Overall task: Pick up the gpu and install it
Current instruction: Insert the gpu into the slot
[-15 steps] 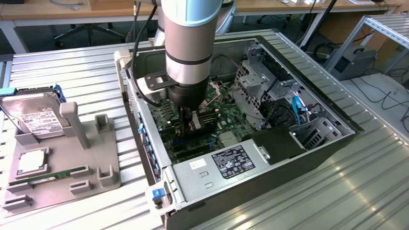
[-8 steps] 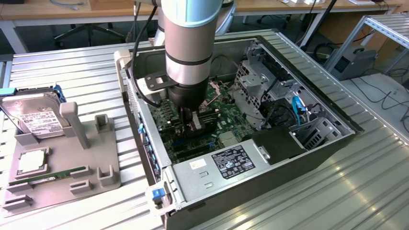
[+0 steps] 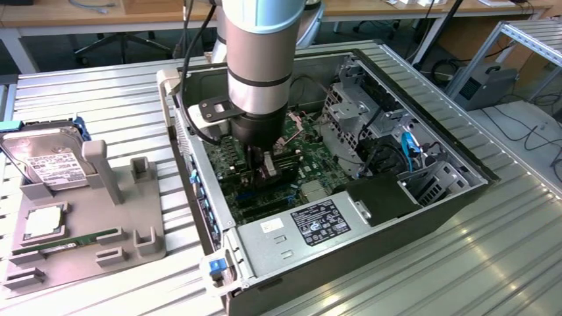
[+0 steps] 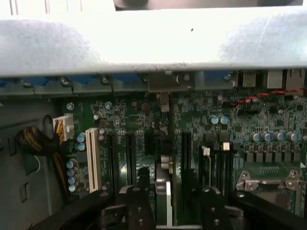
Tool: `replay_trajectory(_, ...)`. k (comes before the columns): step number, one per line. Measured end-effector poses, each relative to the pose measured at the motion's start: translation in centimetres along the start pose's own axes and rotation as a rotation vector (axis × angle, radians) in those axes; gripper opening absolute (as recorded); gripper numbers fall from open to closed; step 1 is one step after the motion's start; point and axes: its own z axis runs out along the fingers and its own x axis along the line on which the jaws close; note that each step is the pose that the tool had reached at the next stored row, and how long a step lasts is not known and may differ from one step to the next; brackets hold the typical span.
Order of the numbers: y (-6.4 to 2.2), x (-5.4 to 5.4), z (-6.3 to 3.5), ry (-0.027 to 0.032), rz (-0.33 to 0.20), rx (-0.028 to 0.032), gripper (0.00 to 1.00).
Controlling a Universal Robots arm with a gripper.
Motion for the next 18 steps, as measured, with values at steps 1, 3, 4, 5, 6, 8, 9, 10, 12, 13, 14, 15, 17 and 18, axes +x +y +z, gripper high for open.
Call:
replay_trajectory(1, -0.01, 0.0, -0.27, -0.0001, 0.000, 0.0002, 0.41)
replay_trajectory(3, -0.04, -0.2, -0.88, 0.0000, 0.000, 0.0000, 0.41)
replay_trajectory(4, -0.06, -0.2, -1.17, 0.0000, 0.000, 0.0000, 0.41)
replay_trajectory(5, -0.08, -0.3, -1.45, -0.0001, 0.000, 0.0001, 0.41)
replay_trajectory(6, -0.09, -0.4, -1.76, -0.0001, 0.000, 0.0001, 0.41)
replay_trajectory(8, -0.12, -0.5, -2.28, -0.0001, 0.000, 0.0000, 0.41)
replay_trajectory(9, -0.18, -0.6, -2.44, -0.0001, 0.000, -0.0001, 0.41)
replay_trajectory(10, -0.34, -0.6, -2.49, -0.0003, 0.000, -0.0014, 0.41)
replay_trajectory(12, -0.87, -0.6, -2.48, 0.0001, 0.000, -0.0089, 0.41)
replay_trajectory(13, -1.18, -0.6, -2.46, 0.0001, 0.000, -0.0134, 0.41)
replay_trajectory(14, -1.51, -0.6, -2.44, 0.0002, 0.000, -0.0185, 0.41)
replay_trajectory(15, -1.82, -0.7, -2.42, 0.0003, 0.000, -0.0237, 0.41)
replay_trajectory(17, -2.56, -0.7, -2.38, 0.0006, 0.000, -0.0360, 0.41)
replay_trajectory(18, -2.96, -0.7, -2.35, 0.0007, -0.001, -0.0428, 0.41)
